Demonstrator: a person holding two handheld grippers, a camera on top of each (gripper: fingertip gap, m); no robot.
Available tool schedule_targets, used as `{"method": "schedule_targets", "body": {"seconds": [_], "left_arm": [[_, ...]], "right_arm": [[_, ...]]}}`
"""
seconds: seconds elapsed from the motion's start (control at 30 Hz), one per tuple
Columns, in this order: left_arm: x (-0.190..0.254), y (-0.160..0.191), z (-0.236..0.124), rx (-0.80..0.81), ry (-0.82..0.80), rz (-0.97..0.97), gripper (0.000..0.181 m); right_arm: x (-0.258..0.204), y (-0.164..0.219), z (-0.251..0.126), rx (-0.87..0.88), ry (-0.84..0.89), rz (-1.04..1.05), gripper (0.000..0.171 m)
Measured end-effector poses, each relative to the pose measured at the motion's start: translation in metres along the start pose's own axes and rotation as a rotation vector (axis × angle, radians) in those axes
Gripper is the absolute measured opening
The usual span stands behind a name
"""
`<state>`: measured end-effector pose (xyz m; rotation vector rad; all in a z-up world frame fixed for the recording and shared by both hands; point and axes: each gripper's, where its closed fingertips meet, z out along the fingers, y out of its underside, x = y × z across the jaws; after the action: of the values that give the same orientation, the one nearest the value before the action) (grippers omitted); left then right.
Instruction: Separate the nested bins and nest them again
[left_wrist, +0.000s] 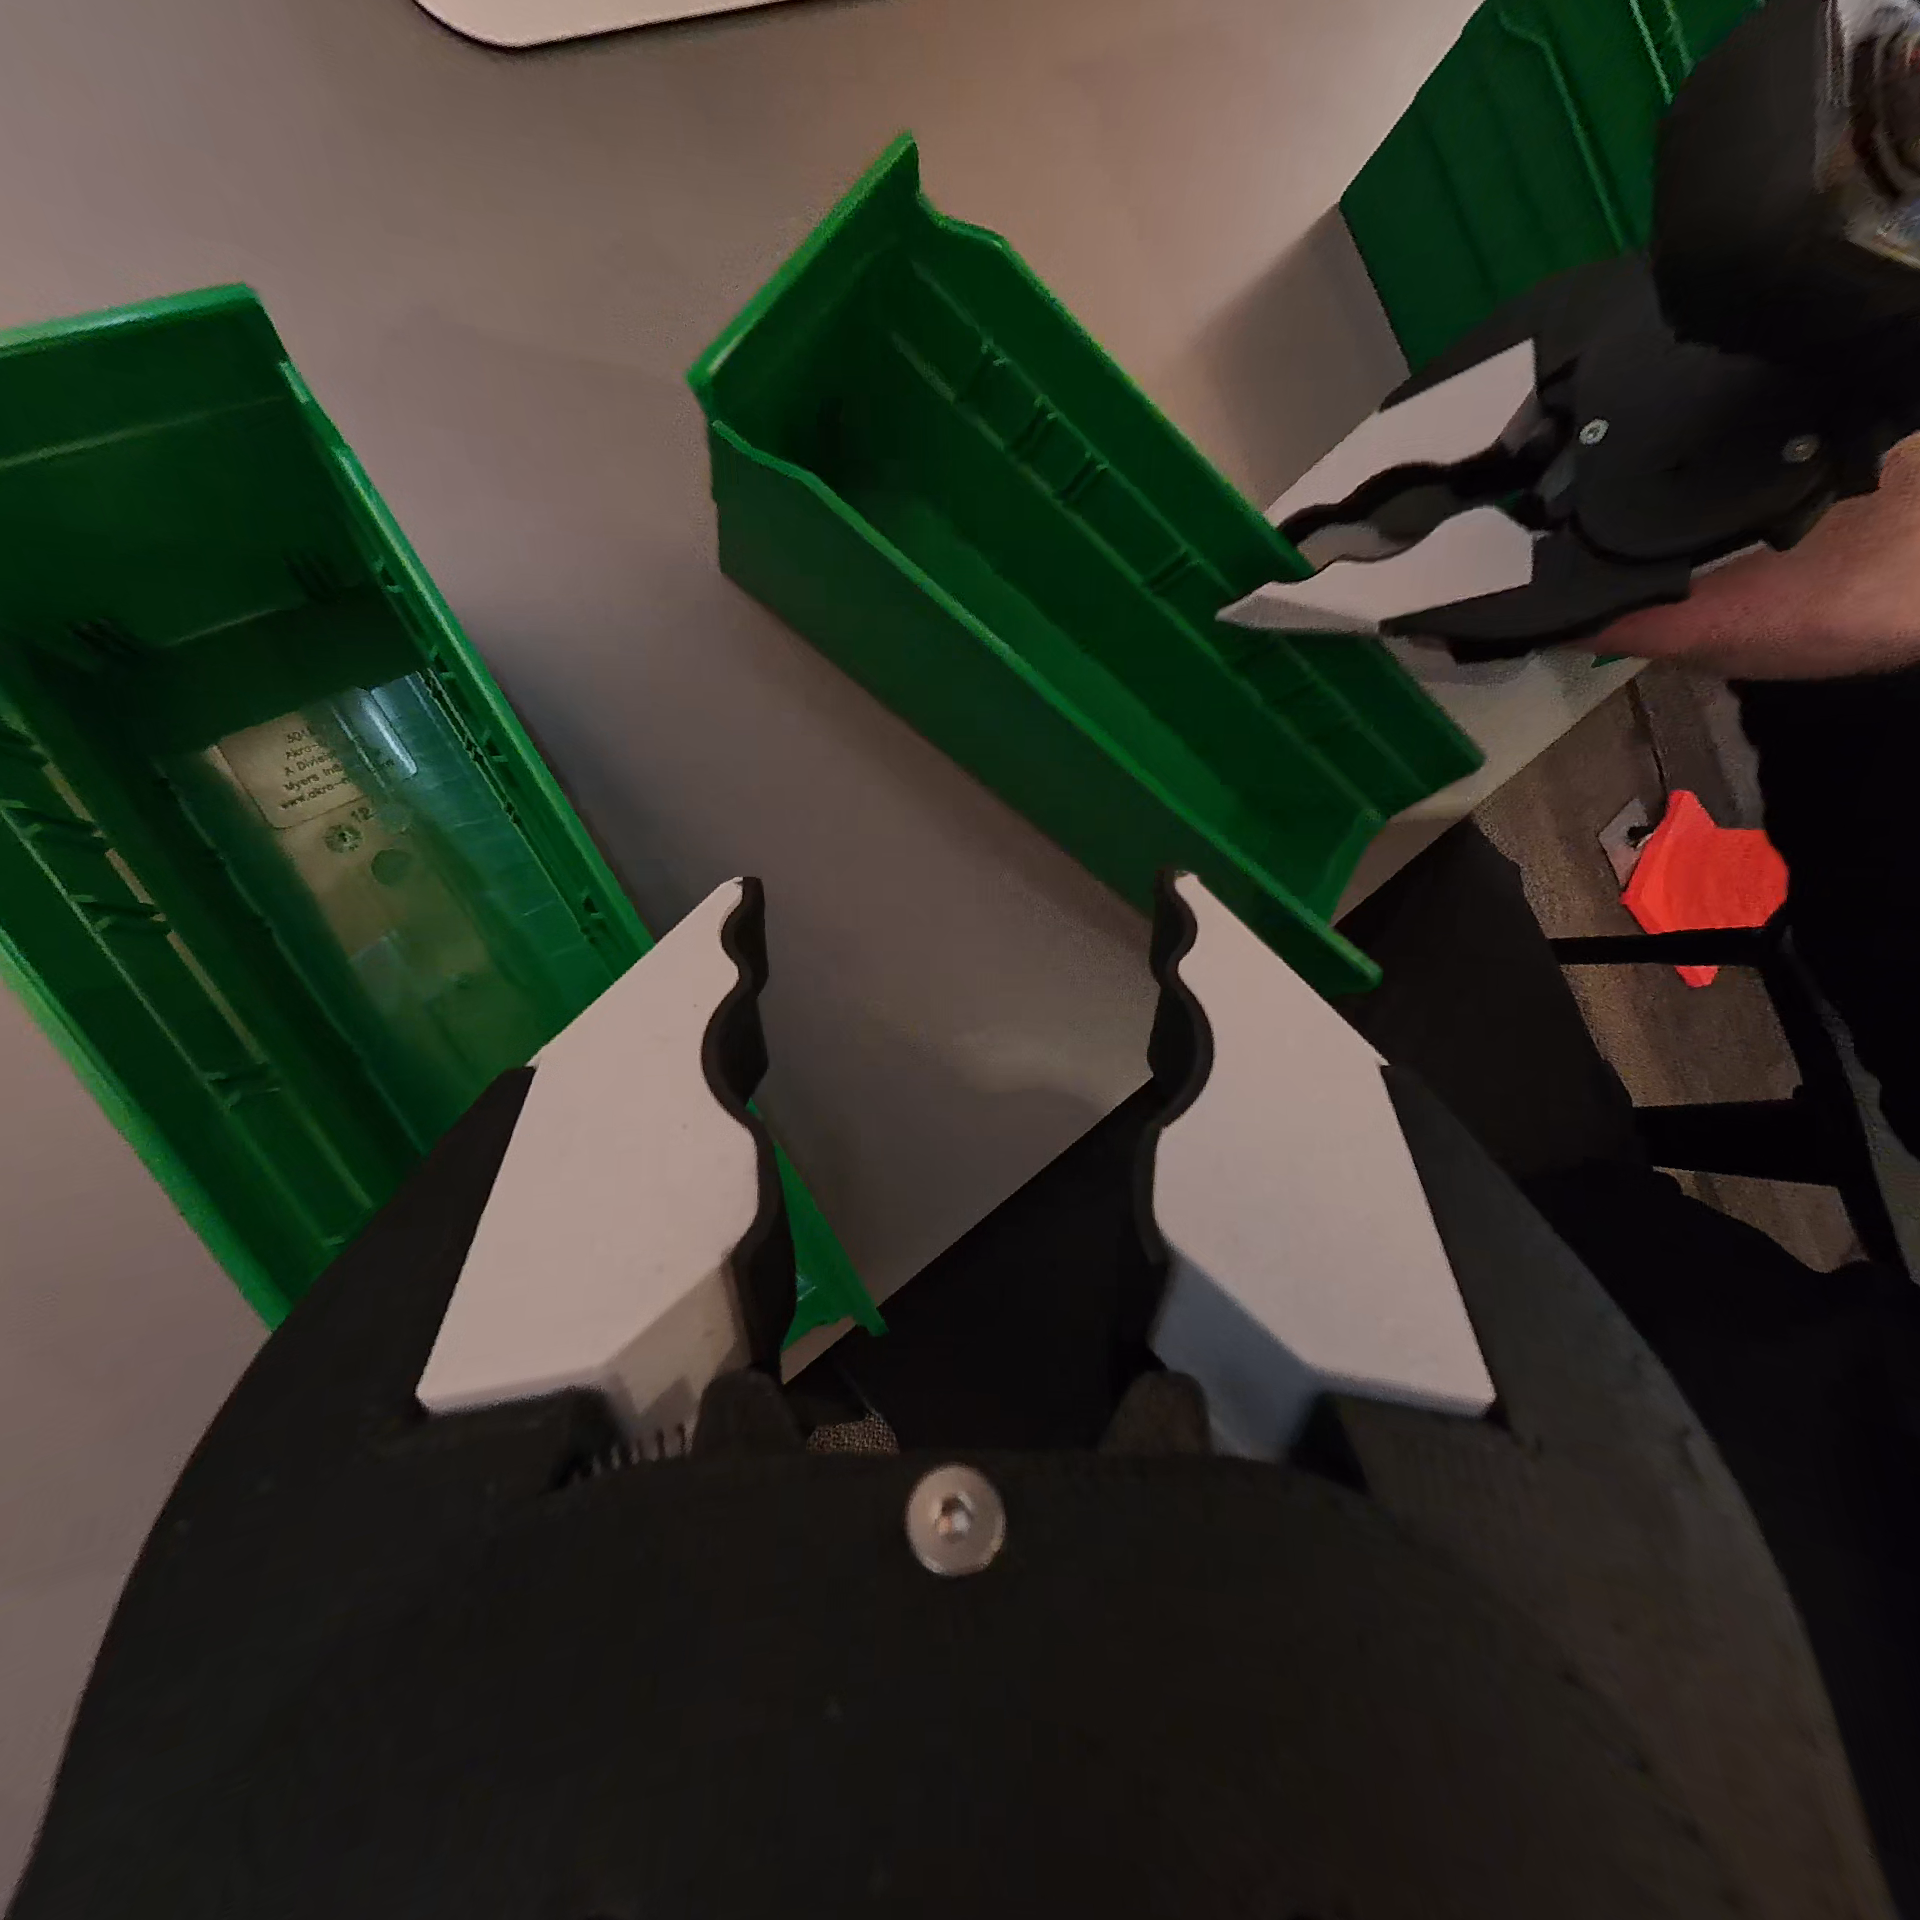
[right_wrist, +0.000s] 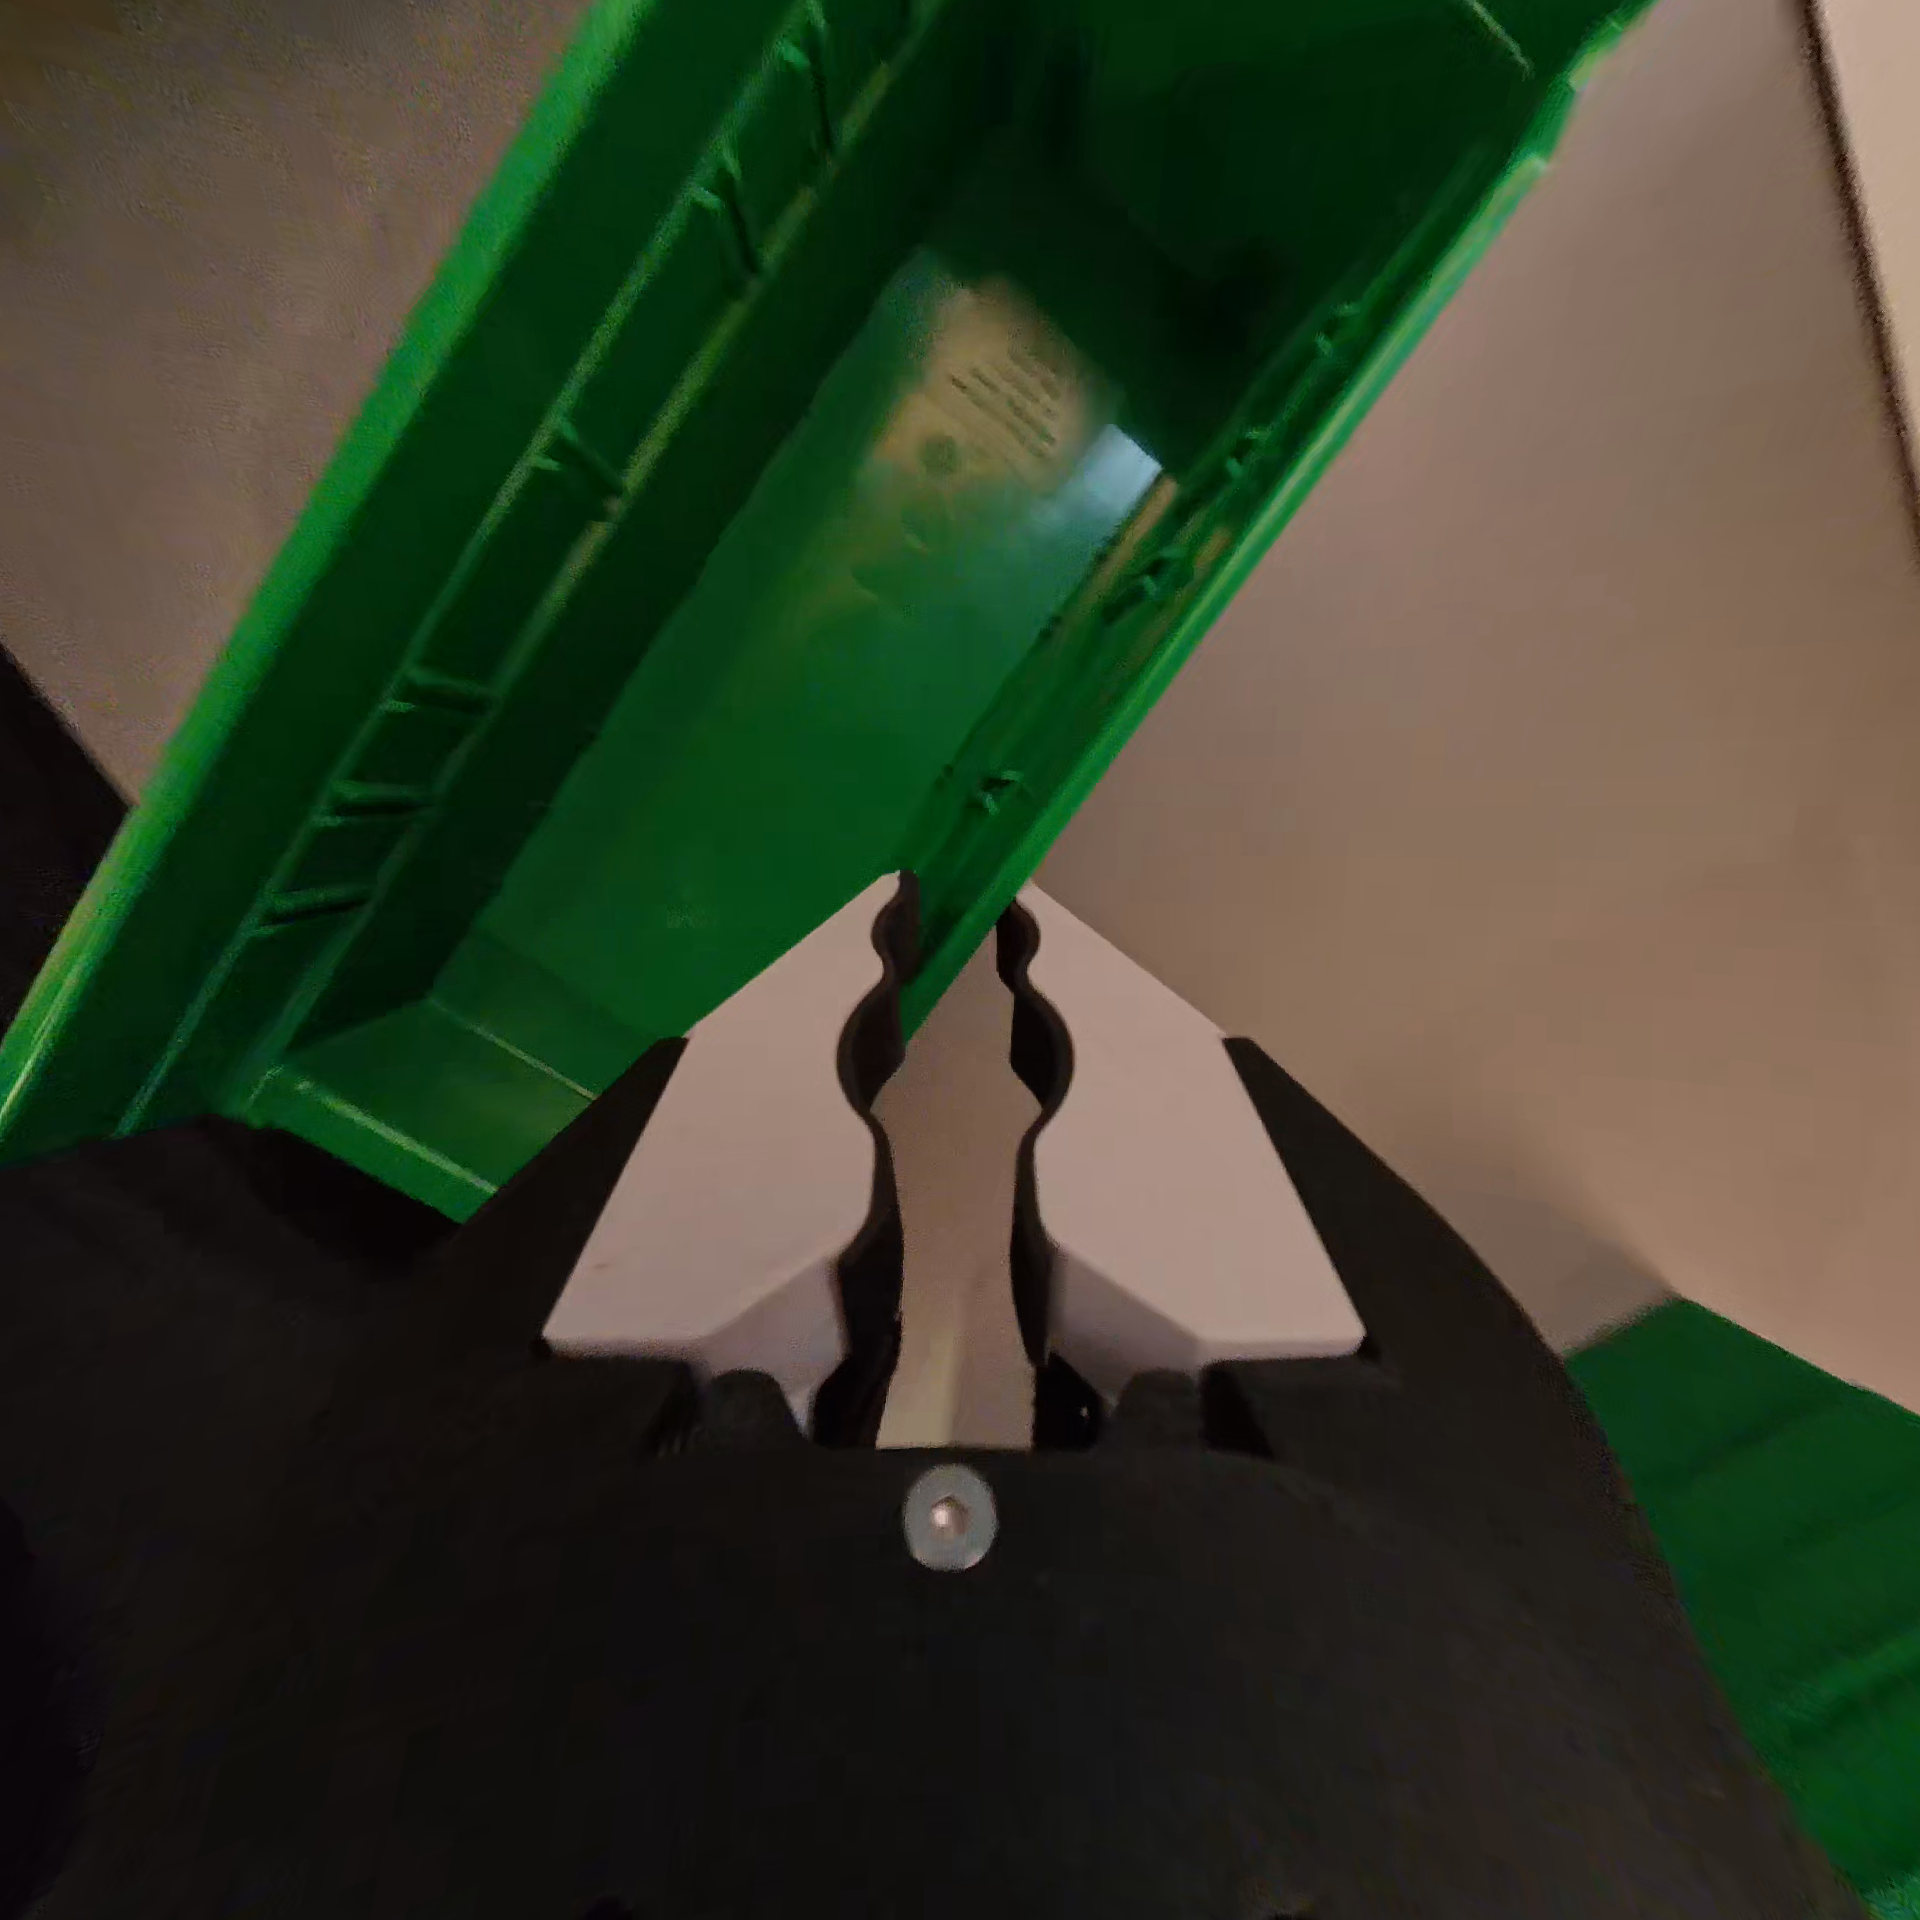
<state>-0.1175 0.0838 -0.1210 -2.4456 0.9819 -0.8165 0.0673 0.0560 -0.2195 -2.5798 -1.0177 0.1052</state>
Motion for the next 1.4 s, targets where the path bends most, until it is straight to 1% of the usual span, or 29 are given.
{"method": "schedule_targets", "body": {"seconds": [0.03, 0.1, 0.13, 0.17, 0.2, 0.23, 0.27, 0.3, 0.33, 0.37, 0.4, 0.47, 0.5, 0.53, 0.57, 0.6, 0.73, 0.93, 1.0, 1.07, 1.2, 1.3, 1.4], "left_arm": [[0.001, 0.000, 0.000, 0.000, 0.001, 0.000, 0.073], [0.002, 0.000, 0.000, -0.001, 0.001, 0.002, 0.073], [0.002, -0.001, 0.000, -0.001, 0.000, 0.003, 0.073], [0.003, -0.001, 0.001, -0.002, 0.000, 0.004, 0.073], [0.003, -0.001, 0.001, -0.002, -0.001, 0.004, 0.073], [0.003, -0.001, 0.002, -0.003, -0.002, 0.003, 0.073], [0.004, -0.001, 0.003, -0.005, -0.002, 0.004, 0.073], [0.004, 0.000, 0.004, -0.009, -0.003, 0.004, 0.073], [0.004, 0.000, 0.006, -0.014, -0.003, 0.006, 0.073], [0.005, 0.001, 0.007, -0.020, -0.002, 0.008, 0.073], [0.006, 0.001, 0.008, -0.025, -0.002, 0.011, 0.073], [0.009, 0.002, 0.010, -0.030, 0.000, 0.020, 0.073], [0.010, 0.002, 0.010, -0.031, 0.001, 0.024, 0.073], [0.011, 0.001, 0.009, -0.029, 0.001, 0.026, 0.073], [0.010, 0.001, 0.008, -0.026, 0.001, 0.025, 0.073], [0.009, 0.001, 0.007, -0.022, 0.001, 0.022, 0.073], [0.004, 0.000, 0.003, -0.008, 0.001, 0.011, 0.073], [0.003, 0.001, 0.003, -0.010, 0.005, 0.011, 0.073], [0.003, 0.001, 0.004, -0.013, 0.004, 0.010, 0.073], [0.002, 0.001, 0.004, -0.013, 0.004, 0.010, 0.073], [0.001, 0.002, 0.004, -0.015, -0.001, 0.004, 0.073], [-0.001, 0.002, 0.005, -0.016, -0.003, -0.001, 0.073], [0.000, 0.002, 0.006, -0.021, -0.003, 0.002, 0.073]], "right_arm": [[0.012, 0.008, -0.003, -0.023, 0.049, -0.019, 0.022], [0.040, 0.025, -0.012, -0.087, 0.158, -0.004, 0.062], [0.050, 0.029, -0.018, -0.095, 0.192, 0.021, 0.070], [0.052, 0.026, -0.025, -0.061, 0.192, 0.055, 0.078], [0.047, 0.017, -0.032, 0.007, 0.158, 0.101, 0.088], [0.036, 0.004, -0.039, 0.085, 0.087, 0.149, 0.099], [0.020, -0.010, -0.044, 0.153, 0.002, 0.186, 0.114], [0.006, -0.018, -0.046, 0.182, -0.050, 0.192, 0.131], [-0.003, -0.020, -0.041, 0.157, -0.050, 0.165, 0.144], [-0.008, -0.017, -0.032, 0.109, -0.023, 0.134, 0.151], [-0.010, -0.015, -0.022, 0.069, 0.002, 0.125, 0.152], [-0.013, -0.010, 0.000, -0.002, 0.028, 0.125, 0.148], [-0.011, -0.006, 0.008, -0.035, 0.052, 0.117, 0.150], [-0.012, -0.007, 0.012, -0.042, 0.045, 0.126, 0.137], [-0.013, -0.009, 0.014, -0.033, 0.027, 0.140, 0.135], [-0.014, -0.010, 0.013, -0.025, 0.018, 0.147, 0.129], [-0.014, -0.009, 0.010, -0.008, -0.018, 0.115, 0.115], [-0.002, -0.001, -0.002, 0.029, -0.012, 0.123, 0.107], [0.003, -0.001, -0.017, 0.061, -0.039, 0.148, 0.106], [0.014, -0.003, -0.042, 0.114, -0.044, 0.175, 0.105], [0.051, 0.007, -0.115, 0.209, 0.012, 0.249, 0.106], [0.087, 0.036, -0.175, 0.242, 0.108, 0.333, 0.108], [0.126, 0.085, -0.215, 0.234, 0.221, 0.440, 0.109]]}}
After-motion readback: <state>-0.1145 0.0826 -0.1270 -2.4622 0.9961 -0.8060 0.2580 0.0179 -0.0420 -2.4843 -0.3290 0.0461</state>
